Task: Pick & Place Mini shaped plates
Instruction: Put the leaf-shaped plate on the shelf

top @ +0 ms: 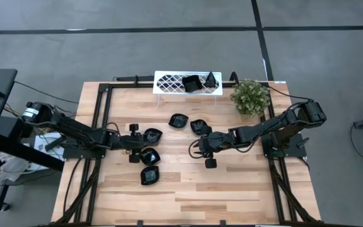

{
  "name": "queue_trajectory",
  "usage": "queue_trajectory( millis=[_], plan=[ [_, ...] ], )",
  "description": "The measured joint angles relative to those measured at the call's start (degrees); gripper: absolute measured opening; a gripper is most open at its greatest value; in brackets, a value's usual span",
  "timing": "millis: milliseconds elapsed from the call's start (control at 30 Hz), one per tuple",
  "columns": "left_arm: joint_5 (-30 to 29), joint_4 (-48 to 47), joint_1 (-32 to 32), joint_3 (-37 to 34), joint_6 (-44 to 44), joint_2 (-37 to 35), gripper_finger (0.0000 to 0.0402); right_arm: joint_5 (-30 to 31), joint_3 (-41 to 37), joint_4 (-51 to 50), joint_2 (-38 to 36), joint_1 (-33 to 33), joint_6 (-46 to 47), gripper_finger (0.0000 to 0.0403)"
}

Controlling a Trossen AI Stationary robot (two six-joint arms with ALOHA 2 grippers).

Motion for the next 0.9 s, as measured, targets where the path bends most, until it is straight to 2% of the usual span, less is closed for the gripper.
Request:
queue_trajectory(
  millis=[333, 900],
  plan=[
    [2.6, -1.23, 0.02, -0.07, -2.44, 0.0, 0.0131, -0.02, 0.0, -0.02, 0.0, 0.0, 0.0, 0.0115],
    [0.61, -2.62, 0.84, -0.13, -0.75, 0.0, 0.0131, -0.02, 0.0, 0.02, 0.0, -0.07, 0.0, 0.0115]
  ],
)
